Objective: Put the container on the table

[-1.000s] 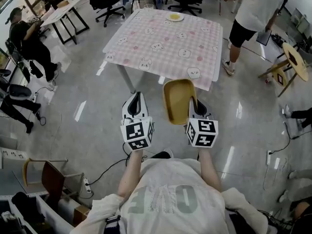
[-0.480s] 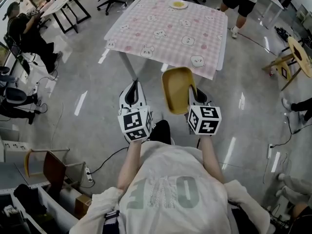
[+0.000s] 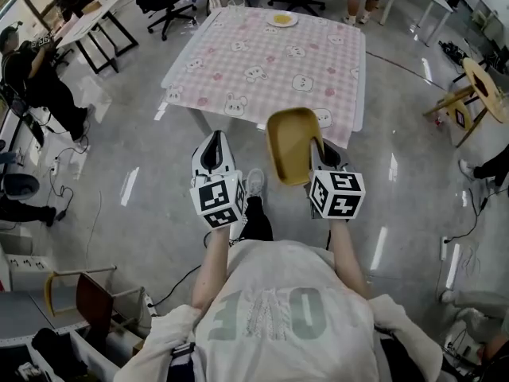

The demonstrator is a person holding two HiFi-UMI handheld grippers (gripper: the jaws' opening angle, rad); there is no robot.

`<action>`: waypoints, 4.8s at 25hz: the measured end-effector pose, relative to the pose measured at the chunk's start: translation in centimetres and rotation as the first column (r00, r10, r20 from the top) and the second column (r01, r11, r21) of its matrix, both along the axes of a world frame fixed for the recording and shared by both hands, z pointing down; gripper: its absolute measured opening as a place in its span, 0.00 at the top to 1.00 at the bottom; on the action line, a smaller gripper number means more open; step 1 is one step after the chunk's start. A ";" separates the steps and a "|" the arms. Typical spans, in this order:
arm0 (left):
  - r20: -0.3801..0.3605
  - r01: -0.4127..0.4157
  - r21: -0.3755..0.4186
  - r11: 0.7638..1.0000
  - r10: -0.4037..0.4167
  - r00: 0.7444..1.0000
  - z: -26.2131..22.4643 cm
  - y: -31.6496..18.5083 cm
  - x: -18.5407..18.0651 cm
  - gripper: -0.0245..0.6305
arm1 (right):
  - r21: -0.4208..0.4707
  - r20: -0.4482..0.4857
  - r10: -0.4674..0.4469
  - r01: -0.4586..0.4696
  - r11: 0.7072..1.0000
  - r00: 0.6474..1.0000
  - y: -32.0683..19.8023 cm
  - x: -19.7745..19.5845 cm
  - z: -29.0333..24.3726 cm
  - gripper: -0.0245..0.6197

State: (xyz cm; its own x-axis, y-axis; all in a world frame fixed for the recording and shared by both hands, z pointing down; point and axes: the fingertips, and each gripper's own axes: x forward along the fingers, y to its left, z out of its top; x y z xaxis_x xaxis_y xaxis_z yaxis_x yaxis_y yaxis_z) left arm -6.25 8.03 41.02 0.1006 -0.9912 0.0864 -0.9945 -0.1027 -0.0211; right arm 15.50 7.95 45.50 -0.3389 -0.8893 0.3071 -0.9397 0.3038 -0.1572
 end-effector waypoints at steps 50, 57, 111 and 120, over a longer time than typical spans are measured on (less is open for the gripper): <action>-0.044 -0.059 -0.047 0.997 0.057 0.997 0.6 -39.9 -11.5 0.92 | -0.055 0.011 0.038 -0.037 0.998 0.999 -40.1 -13.2 -0.4 0.91; -0.030 -0.028 -0.032 0.999 0.027 0.999 -0.1 -39.9 -11.3 0.92 | -0.051 0.024 0.007 -0.005 0.999 1.000 -40.1 -13.1 -0.6 0.91; 0.030 0.086 -0.046 0.995 -0.084 0.996 -0.7 -38.4 -12.1 0.92 | -0.285 0.021 -0.109 0.110 0.952 0.994 -52.0 -13.8 8.2 0.73; 0.030 0.045 0.033 0.998 -0.046 0.998 -3.8 -39.0 -10.9 0.92 | 0.090 0.020 -0.095 0.093 0.992 0.995 -45.9 -12.9 -4.3 0.90</action>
